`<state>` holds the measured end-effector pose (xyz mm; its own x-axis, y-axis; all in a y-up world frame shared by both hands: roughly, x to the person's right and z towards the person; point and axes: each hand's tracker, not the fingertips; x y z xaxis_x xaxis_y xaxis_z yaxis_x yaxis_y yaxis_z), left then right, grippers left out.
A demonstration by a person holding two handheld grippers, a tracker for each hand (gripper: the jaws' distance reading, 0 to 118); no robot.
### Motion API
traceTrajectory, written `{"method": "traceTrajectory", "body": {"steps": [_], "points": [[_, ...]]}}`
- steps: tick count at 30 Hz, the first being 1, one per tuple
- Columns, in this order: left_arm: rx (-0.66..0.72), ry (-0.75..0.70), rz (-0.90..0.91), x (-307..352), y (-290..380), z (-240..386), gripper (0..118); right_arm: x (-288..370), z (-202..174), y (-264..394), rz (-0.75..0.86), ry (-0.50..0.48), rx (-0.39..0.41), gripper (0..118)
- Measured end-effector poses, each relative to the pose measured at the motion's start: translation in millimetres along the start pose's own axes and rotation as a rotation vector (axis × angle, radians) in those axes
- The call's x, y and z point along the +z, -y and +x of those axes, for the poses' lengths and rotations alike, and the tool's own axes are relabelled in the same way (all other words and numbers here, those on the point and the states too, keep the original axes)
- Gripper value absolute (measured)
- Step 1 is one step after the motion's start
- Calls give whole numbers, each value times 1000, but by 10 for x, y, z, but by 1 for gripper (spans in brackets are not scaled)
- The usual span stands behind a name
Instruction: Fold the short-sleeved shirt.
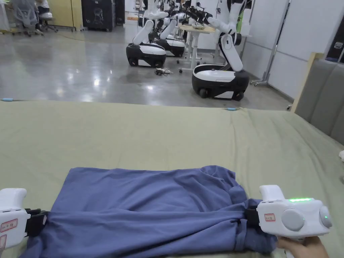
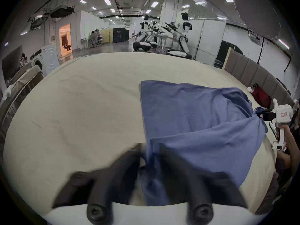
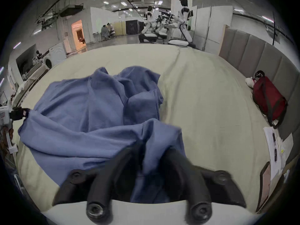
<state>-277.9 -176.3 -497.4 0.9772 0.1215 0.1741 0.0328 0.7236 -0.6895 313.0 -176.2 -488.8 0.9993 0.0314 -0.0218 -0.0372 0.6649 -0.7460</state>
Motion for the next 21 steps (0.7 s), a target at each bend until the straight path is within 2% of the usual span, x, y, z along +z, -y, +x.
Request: {"method": "traceTrajectory", "body": {"steps": [1,4,6,8,10,12,13,14,15,16,18,21], "points": [[0,-4,7,43,-23,9,118,85,21,-10,35,3,-28,89],[13,5,82,296,1,54,116,600,128,60,198,4,-135,90],[28,16,121,495,32,121,117,1020,142,185,281,26,-155,90],[71,30,165,784,156,89,117,1412,114,376,295,18,-149,90],[149,127,154,992,375,113,118,1796,51,636,329,-52,-178,90],[228,157,108,1176,638,186,117,2073,-17,917,329,-119,-187,90],[264,158,121,1276,796,221,108,2185,-79,1074,316,-119,-181,88],[274,120,142,1384,940,259,87,2271,-171,1215,301,-109,-174,76],[279,105,151,1464,1051,296,50,2337,-260,1346,294,-83,-155,48],[259,57,158,1511,1167,327,0,2386,-342,1475,278,-59,-130,5],[226,-64,163,1613,1341,388,0,2423,-485,1695,252,-49,-133,4],[235,-47,79,1633,1500,461,0,2458,-594,1951,177,-105,-177,4]]}}
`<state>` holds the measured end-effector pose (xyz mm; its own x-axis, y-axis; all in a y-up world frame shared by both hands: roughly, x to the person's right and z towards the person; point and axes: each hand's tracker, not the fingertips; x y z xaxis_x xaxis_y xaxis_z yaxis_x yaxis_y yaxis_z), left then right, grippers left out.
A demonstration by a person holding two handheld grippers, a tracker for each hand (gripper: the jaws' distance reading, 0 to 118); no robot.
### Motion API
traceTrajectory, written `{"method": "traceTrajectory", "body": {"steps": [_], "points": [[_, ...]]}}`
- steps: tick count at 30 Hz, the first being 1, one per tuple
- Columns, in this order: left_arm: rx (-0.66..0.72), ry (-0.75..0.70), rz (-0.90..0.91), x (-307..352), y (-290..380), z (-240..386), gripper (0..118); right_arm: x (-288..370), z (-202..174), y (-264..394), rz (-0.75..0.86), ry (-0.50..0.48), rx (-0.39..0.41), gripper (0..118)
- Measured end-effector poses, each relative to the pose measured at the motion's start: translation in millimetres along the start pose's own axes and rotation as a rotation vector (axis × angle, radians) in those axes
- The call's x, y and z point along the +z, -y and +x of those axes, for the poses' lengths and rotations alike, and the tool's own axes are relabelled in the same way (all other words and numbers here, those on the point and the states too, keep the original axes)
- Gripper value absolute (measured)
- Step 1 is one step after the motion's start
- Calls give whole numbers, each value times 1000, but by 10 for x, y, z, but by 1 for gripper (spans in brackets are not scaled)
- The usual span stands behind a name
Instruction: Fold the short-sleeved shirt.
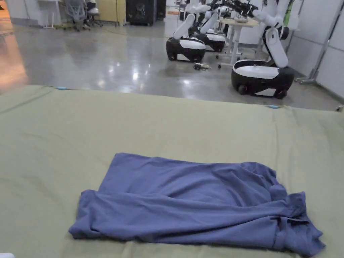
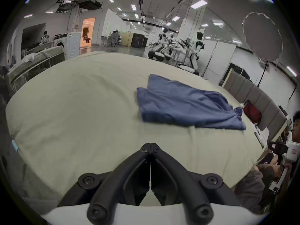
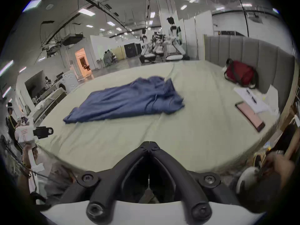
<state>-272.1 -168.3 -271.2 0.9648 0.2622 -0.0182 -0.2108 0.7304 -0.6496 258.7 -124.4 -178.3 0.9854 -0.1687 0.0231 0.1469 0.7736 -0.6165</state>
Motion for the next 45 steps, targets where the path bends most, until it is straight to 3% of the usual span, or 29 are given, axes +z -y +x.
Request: {"method": "traceTrajectory", "body": {"steps": [3,6,7,9,10,11,12,17,21,22,23,24,26,31,33,34,35,37,39,45], "points": [[-41,-12,6,-183,-58,-150,0,23,-52,123,5,-50,-35,3],[-58,-24,21,-436,-318,-239,2,40,-133,110,10,-51,-9,3],[-78,-38,24,-525,-353,-157,30,47,-143,92,25,-54,6,3],[-131,-75,-13,-746,-519,-170,111,60,-163,64,50,-47,13,3],[-134,-80,-38,-878,-596,-192,116,74,-159,37,53,-53,12,3],[-118,-74,-62,-953,-603,-140,115,90,-158,17,57,-57,12,3],[-88,-23,27,-991,-619,-95,116,107,-161,8,74,-50,6,3],[-126,-70,-141,-1235,-745,-36,116,136,-136,3,70,-40,-5,3],[-125,-144,-153,-1356,-871,-1,102,119,-123,23,56,-33,9,3],[-126,-139,-156,-1408,-872,8,94,110,-125,27,53,-33,9,3],[-133,-142,-167,-1438,-869,25,78,101,-125,29,49,-35,8,3],[-141,-137,-173,-1439,-861,57,58,93,-125,31,45,-38,9,3],[-161,-97,-141,-1362,-860,149,6,109,-144,23,38,-31,15,3],[-200,-60,-100,-1256,-885,322,3,58,-96,4,13,-17,5,3],[-208,-49,-108,-1229,-918,347,3,13,-70,-102,29,-19,45,5],[-210,-50,-102,-1210,-931,348,3,-49,-53,-211,48,-4,73,17],[-210,-46,-102,-1220,-952,316,3,-154,-26,-338,54,11,83,39],[-209,-43,-101,-1201,-975,307,3,-488,68,-620,-18,50,116,101],[-223,-45,-87,-1163,-982,323,3,-971,202,-849,-99,64,144,101],[-230,-39,-82,-1053,-947,412,3,-2016,601,-1246,-283,141,115,101]]}}
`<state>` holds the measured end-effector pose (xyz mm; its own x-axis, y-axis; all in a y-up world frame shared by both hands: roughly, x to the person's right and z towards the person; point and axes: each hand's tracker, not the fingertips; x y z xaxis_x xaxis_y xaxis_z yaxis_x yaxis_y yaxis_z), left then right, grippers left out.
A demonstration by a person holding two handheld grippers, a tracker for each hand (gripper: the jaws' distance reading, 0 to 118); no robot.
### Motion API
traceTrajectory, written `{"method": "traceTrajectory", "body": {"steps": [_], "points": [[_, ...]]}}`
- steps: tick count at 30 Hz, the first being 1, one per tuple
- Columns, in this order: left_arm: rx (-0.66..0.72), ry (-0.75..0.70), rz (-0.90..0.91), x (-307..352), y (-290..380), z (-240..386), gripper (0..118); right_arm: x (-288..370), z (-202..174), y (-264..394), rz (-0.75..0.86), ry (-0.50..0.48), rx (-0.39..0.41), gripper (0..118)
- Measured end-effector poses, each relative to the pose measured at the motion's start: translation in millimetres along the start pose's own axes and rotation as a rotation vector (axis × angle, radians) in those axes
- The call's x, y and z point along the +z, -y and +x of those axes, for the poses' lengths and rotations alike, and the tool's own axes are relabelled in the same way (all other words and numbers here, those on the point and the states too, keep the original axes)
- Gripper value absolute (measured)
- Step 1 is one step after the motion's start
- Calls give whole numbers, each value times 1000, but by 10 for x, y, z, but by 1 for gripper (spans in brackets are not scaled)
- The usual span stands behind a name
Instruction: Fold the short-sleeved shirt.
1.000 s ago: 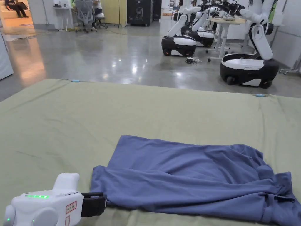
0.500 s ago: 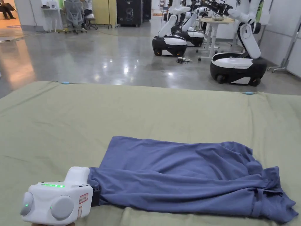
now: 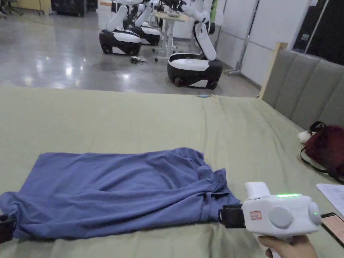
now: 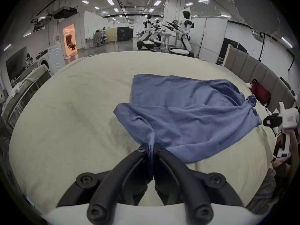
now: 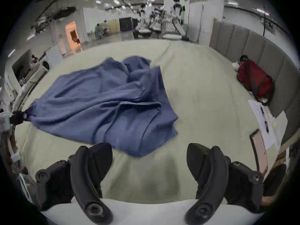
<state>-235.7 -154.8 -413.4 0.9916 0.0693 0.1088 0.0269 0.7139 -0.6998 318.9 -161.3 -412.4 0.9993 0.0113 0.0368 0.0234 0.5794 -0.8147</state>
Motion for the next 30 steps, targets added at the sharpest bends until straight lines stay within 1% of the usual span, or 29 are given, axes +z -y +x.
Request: {"method": "traceTrajectory", "body": {"steps": [1,2,3,4,6,7,8,9,10,14,16,17,19,23,27,30], "points": [[-1,4,-3,4,-5,1,3,-87,18,-53,-17,-24,6,101],[3,9,-2,14,-16,6,3,-159,8,-106,-27,-12,0,100],[7,13,-2,17,-19,14,3,-226,-5,-158,-44,-11,5,96],[5,15,-7,17,-24,27,3,-242,-6,-139,-32,-23,9,76],[2,15,-7,1,-44,22,3,-328,-61,-188,-28,-50,28,7],[1,15,-8,7,-49,30,3,-337,-113,-202,-35,-54,32,7],[2,15,-9,18,-51,40,3,-345,-155,-213,-74,1,67,7],[7,17,-9,27,-52,43,3,-340,-194,-227,-72,3,117,7],[8,22,-9,6,-60,11,3,-329,-203,-241,-61,12,123,7],[16,25,-16,-11,-73,-28,3,-212,-121,-199,-47,-17,88,7],[10,25,-15,72,-65,-46,3,-31,-86,-142,-13,-27,74,7],[14,32,-9,143,-51,-64,3,78,-50,-113,10,-58,56,7],[32,62,-7,282,-2,-116,3,280,-6,-15,5,-73,50,7],[24,108,-15,620,201,-173,3,699,80,296,37,-103,40,7],[-12,81,-28,1015,454,-173,3,1058,134,753,51,-120,7,7],[57,122,-56,1247,676,-241,3,1259,167,1108,22,-133,-43,7]]}}
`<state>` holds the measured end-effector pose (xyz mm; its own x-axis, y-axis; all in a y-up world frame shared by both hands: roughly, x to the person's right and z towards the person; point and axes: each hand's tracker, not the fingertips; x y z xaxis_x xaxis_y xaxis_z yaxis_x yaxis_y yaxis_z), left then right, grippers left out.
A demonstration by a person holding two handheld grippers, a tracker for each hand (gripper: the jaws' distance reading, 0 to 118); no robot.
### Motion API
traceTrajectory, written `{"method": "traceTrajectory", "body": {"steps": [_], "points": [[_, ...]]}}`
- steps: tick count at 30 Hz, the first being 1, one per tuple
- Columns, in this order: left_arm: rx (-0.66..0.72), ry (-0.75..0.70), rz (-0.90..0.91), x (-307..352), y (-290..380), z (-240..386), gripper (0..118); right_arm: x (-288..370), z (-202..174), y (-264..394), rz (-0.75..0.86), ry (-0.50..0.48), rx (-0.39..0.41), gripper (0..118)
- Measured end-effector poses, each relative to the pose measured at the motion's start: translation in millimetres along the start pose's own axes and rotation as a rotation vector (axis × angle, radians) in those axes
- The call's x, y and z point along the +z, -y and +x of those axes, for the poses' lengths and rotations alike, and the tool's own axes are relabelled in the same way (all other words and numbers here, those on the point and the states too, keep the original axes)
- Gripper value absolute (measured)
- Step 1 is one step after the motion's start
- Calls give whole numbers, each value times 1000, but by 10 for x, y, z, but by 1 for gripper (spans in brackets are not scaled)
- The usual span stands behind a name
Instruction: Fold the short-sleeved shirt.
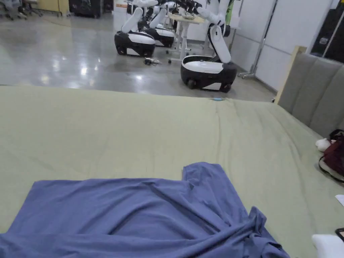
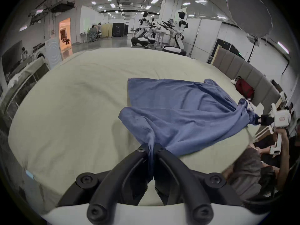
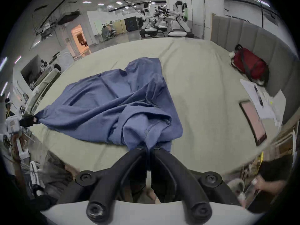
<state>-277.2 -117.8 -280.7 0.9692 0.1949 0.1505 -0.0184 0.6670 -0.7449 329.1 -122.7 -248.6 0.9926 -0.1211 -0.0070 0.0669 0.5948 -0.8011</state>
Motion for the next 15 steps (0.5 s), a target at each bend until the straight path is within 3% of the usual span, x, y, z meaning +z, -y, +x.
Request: {"method": "traceTrajectory", "body": {"steps": [10,12,13,14,15], "points": [[73,-20,-65,-205,464,-74,3,-195,38,403,-52,49,-21,7],[56,-25,-43,-203,463,-73,7,-195,32,386,-26,36,-5,22],[49,-28,-27,-173,456,-62,27,-148,15,377,0,41,-8,55],[23,-54,-15,-108,428,-38,63,-65,4,365,36,52,-8,80],[10,-66,13,-36,407,-20,103,35,-33,352,65,59,5,92]]}}
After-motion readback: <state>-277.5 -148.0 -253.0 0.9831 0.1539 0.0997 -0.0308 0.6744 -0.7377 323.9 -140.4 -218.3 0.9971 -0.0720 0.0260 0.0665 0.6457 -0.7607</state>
